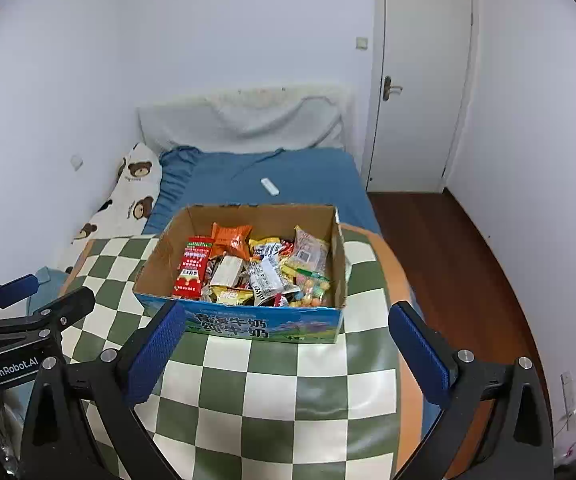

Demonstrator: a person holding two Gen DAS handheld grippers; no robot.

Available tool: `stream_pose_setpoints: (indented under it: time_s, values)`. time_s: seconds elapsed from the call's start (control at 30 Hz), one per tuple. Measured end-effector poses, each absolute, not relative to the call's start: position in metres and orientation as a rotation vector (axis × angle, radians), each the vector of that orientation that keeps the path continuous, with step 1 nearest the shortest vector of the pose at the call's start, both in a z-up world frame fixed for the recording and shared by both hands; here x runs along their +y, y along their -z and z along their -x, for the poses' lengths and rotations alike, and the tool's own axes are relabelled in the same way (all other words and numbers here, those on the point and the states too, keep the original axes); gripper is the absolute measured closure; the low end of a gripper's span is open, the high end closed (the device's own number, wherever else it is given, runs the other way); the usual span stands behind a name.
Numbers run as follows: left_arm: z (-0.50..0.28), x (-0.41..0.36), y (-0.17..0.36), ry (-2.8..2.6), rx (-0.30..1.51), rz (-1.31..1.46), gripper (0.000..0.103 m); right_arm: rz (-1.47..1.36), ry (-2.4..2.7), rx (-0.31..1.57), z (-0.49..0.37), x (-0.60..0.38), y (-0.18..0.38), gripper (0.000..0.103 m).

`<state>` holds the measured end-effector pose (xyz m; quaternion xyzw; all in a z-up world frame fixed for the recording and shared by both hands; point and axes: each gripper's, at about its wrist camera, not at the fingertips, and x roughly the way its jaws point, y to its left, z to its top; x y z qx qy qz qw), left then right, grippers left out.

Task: Organize snacks

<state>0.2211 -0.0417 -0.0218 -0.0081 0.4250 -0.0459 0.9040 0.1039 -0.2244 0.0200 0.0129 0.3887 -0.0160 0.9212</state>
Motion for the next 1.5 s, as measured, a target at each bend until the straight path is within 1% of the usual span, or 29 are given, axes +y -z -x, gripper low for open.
stream_pose_setpoints:
  time_s: [0.2, 0.47, 1.07, 1.5]
  values:
    - [-0.193, -0.041, 0.001, 0.09, 0.817, 0.02, 0.001, -0.026, 0.027, 0.748, -0.076, -0.224, -0.04, 0.0]
    - [-0.186, -0.043, -0.001, 0.076, 0.804, 0.002, 0.001, -0.011, 0.025, 0.713, -0.062, -0.219, -0.053, 0.0]
    - [-0.252, -0.053, 0.03, 0.003, 0.814, -0.05, 0.001, -0.048, 0.074, 0.732, -0.125, -0.229, -0.003, 0.0]
    - [-0.277, -0.054, 0.045, -0.004, 0.827, -0.051, 0.001, -0.042, 0.093, 0.748, -0.158, -0.231, 0.015, 0.0]
